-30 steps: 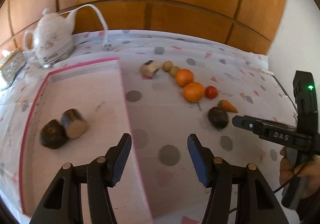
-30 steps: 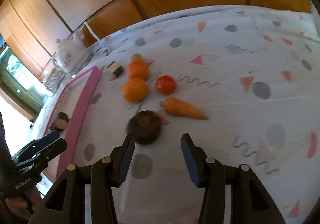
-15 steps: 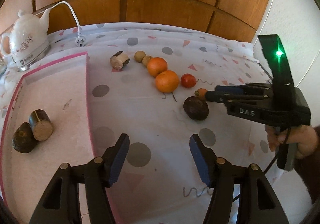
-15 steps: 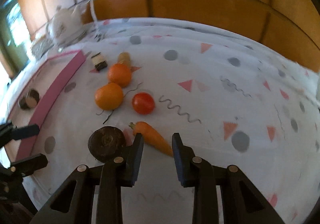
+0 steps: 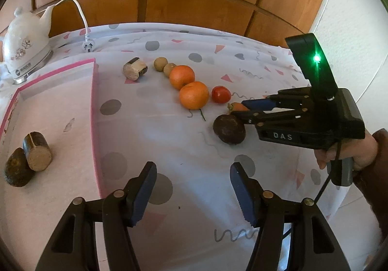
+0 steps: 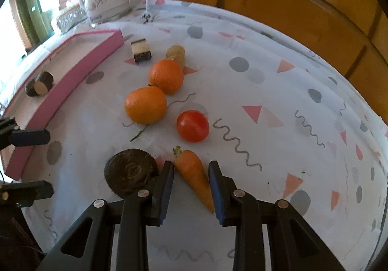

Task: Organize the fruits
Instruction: 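Grasp the second dark root with the left gripper while the right grasps the carrot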

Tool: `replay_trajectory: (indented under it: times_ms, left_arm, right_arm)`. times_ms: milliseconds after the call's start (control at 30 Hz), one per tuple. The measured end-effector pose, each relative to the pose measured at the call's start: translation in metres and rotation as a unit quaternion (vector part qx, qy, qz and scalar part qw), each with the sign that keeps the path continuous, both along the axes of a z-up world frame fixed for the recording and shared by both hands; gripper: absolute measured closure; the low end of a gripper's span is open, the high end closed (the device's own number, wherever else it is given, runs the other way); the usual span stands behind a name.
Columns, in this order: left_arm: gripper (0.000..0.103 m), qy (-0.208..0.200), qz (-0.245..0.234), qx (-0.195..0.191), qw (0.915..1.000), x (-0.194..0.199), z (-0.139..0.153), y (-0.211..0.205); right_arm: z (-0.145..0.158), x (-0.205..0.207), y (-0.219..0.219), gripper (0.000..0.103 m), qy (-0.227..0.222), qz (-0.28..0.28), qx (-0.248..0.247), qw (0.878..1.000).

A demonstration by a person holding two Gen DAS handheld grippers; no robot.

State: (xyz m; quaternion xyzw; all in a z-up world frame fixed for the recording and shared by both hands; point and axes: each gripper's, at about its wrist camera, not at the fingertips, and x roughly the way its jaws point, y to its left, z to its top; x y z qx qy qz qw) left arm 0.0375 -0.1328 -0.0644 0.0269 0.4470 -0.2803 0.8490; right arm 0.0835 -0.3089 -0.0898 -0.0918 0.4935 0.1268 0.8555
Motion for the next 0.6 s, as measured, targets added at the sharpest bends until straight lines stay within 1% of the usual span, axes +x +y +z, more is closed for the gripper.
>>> replay_trajectory:
  times_ms: [33, 100, 167, 267, 333, 400, 467, 600]
  left_arm:
    - [0.039, -0.001, -0.001, 0.0, 1.0, 0.0, 0.0, -0.001]
    - [0.039, -0.002, -0.002, 0.0, 1.0, 0.001, 0.001, -0.002]
    - [0.039, -0.004, -0.004, 0.0, 1.0, 0.002, 0.001, -0.005]
    - [0.039, -0.005, -0.007, 0.003, 1.0, 0.003, 0.001, -0.01]
    - [0.039, -0.007, -0.01, 0.005, 0.9999, 0.005, 0.001, -0.016]
    - [0.039, -0.008, -0.015, 0.006, 0.9998, 0.007, 0.001, -0.024]
    - [0.039, -0.009, -0.019, 0.007, 0.9997, 0.009, 0.001, -0.031]
    - [0.039, -0.003, -0.021, 0.008, 0.9997, 0.017, -0.002, -0.047]
  right_arm:
    - [0.0, 0.001, 0.0, 0.074, 0.0, 0.0, 0.002, 1.0]
    - [0.0, 0.003, -0.002, 0.08, -0.003, -0.011, 0.009, 1.0]
    - [0.001, 0.001, -0.007, 0.08, -0.011, -0.036, 0.014, 0.999]
    - [0.001, -0.009, -0.025, 0.08, -0.039, -0.094, 0.02, 0.995]
    - [-0.001, -0.016, -0.036, 0.08, -0.048, -0.129, 0.011, 0.99]
    - [-0.006, -0.022, -0.047, 0.08, -0.051, -0.159, 0.023, 0.986]
    - [-0.006, -0.025, -0.054, 0.08, -0.058, -0.177, 0.041, 0.982]
    - [-0.007, -0.024, -0.054, 0.08, -0.062, -0.194, 0.049, 0.978]
